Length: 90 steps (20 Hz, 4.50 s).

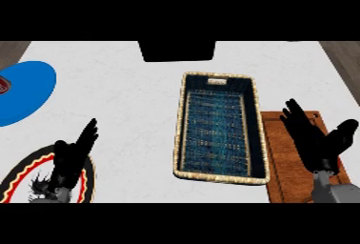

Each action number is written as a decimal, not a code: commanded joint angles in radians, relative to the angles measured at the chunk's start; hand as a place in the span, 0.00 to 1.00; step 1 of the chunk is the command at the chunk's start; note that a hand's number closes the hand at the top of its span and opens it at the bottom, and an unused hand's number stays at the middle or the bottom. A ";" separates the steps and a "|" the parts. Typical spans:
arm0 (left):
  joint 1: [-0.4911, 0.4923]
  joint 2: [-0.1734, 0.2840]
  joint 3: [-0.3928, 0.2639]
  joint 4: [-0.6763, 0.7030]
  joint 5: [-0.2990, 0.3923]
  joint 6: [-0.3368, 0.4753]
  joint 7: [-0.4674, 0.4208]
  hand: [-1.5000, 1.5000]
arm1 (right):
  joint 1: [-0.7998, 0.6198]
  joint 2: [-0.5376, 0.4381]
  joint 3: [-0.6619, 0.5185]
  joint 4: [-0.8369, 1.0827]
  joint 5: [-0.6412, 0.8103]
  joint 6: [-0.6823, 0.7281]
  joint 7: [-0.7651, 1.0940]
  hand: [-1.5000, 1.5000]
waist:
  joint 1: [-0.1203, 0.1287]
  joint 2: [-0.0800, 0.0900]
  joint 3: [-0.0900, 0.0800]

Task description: Pick the bell pepper from the cutting board and place it in the basket

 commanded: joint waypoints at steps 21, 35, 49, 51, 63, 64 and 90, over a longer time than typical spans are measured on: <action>-0.210 0.156 0.092 -0.148 -0.109 -0.042 -0.114 0.50 | -0.333 -0.258 0.080 0.074 0.639 -0.415 0.303 0.00 | 0.021 0.004 -0.019; -0.211 0.137 0.080 -0.164 -0.114 -0.055 -0.111 0.50 | -0.549 -0.647 0.185 -0.024 0.290 0.620 0.819 0.00 | 0.038 0.013 -0.008; -0.186 0.096 0.099 -0.186 -0.175 -0.062 -0.113 0.50 | -0.441 -0.693 0.137 -0.043 0.173 0.727 0.900 0.00 | 0.038 0.017 -0.005; -0.157 0.108 0.137 -0.123 -0.143 -0.112 -0.213 0.50 | -0.376 -0.675 0.169 -0.084 0.221 0.688 0.872 0.00 | 0.035 0.017 -0.005; -0.166 0.081 0.165 -0.235 -0.180 -0.128 -0.089 0.50 | -0.265 -0.550 0.176 0.017 0.395 0.710 0.787 0.00 | 0.038 0.017 -0.004; -0.184 0.098 0.186 -0.210 -0.169 -0.159 -0.091 0.50 | -0.224 -0.560 0.164 -0.006 0.410 0.707 0.763 0.00 | 0.034 0.017 -0.004; -0.173 0.014 0.298 -0.240 -0.254 -0.279 -0.072 0.50 | -0.070 -0.276 -0.012 0.047 0.859 0.687 0.552 0.00 | 0.037 0.018 -0.004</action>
